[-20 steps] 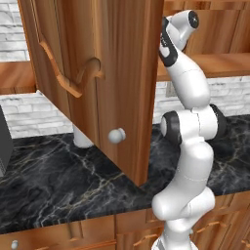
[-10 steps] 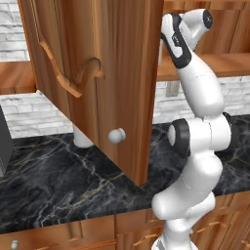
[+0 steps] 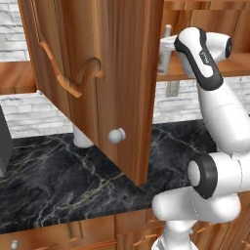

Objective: Open the cabinet directly in front. Then move the liquor and the mug to the dining counter with the candle on it.

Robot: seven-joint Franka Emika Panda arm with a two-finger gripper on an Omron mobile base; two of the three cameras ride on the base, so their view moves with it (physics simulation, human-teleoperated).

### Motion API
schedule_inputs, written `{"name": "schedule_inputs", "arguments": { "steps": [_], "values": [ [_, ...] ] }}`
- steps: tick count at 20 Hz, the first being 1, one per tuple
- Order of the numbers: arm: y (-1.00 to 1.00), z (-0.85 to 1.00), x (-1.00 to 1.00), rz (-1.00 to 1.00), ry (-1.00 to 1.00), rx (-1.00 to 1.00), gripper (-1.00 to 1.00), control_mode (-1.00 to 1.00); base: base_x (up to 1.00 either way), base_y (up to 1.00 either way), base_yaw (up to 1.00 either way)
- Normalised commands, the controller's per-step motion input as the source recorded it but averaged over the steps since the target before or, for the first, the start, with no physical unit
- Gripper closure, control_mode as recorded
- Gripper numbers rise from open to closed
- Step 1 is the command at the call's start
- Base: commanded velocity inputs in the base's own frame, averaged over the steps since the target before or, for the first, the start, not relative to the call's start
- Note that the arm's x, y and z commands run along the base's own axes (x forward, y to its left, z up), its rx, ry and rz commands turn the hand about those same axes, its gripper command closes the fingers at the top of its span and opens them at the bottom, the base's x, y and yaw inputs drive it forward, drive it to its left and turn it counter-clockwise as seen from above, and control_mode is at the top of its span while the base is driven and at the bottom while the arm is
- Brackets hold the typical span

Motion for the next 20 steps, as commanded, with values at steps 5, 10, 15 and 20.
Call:
{"name": "schedule_inputs", "arguments": {
  "steps": [5,10,15,20],
  "values": [
    [-0.10,0.00,-1.00,0.11,-0.01,0.00,1.00,-1.00,0.00,0.00,0.00],
    [-0.28,0.00,-1.00,0.09,0.00,0.00,1.00,-1.00,0.00,0.00,0.00],
    [-0.03,-0.49,-0.81,0.01,0.05,-0.01,1.00,-1.00,0.00,0.00,0.00],
    [0.00,-0.91,-0.69,0.00,-0.02,0.00,1.00,-1.00,0.00,0.00,0.00]
  ]
}}
